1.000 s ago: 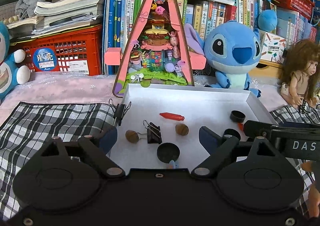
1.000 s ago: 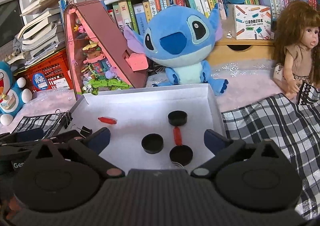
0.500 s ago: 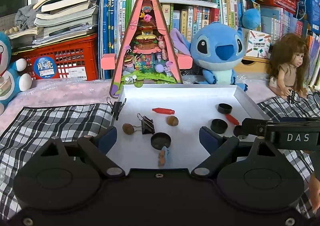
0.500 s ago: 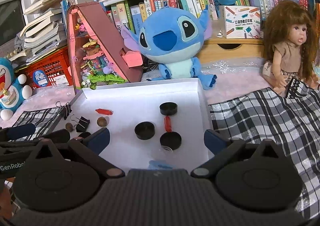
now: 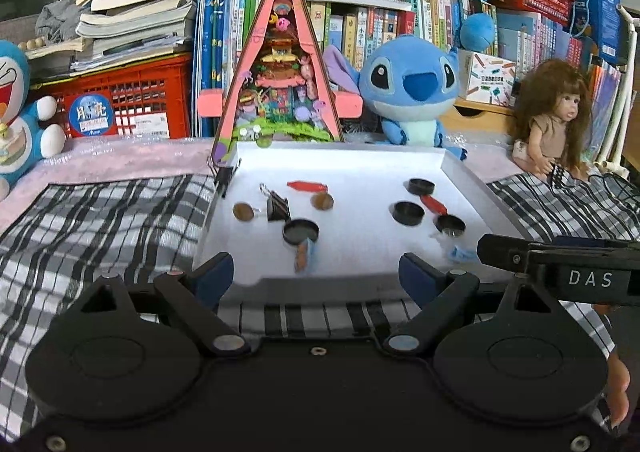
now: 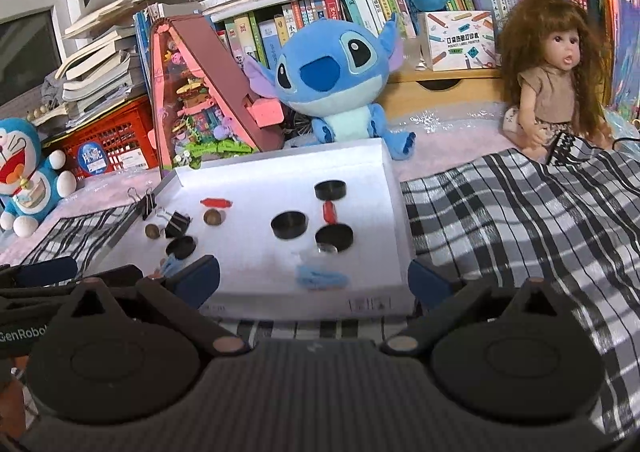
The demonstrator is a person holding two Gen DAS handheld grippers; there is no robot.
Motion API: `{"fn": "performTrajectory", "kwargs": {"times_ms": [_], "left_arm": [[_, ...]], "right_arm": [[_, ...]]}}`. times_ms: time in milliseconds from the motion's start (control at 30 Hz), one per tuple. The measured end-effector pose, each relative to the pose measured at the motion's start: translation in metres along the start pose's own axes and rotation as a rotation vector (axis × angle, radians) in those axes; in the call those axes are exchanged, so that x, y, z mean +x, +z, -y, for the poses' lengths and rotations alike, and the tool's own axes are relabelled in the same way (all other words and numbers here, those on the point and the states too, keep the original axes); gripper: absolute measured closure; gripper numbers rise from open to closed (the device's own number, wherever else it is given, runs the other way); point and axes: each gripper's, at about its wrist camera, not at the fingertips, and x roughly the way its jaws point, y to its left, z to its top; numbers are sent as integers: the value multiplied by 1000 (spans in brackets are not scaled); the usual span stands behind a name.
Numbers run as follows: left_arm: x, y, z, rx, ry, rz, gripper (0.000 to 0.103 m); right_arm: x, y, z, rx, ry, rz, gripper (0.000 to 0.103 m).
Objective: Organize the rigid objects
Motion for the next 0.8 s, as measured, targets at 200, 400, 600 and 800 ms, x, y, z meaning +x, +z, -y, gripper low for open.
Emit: {"fn": "performTrajectory", "kwargs": {"times_ms": [200, 400, 600, 800], "left_arm": [[-7, -17, 0, 3, 3, -4, 14], [-5, -34, -3, -8, 22, -28, 14], [2, -46, -7, -8, 54, -45, 14], [10, -52, -16, -40, 71, -84, 14]], "right_arm": [[-10, -12, 0, -33, -18, 6, 0], [-11, -27, -3, -88, -42, -12, 0], [-6, -43, -5, -108, -57, -48, 0], [5, -56, -10, -159, -84, -89, 0]]}}
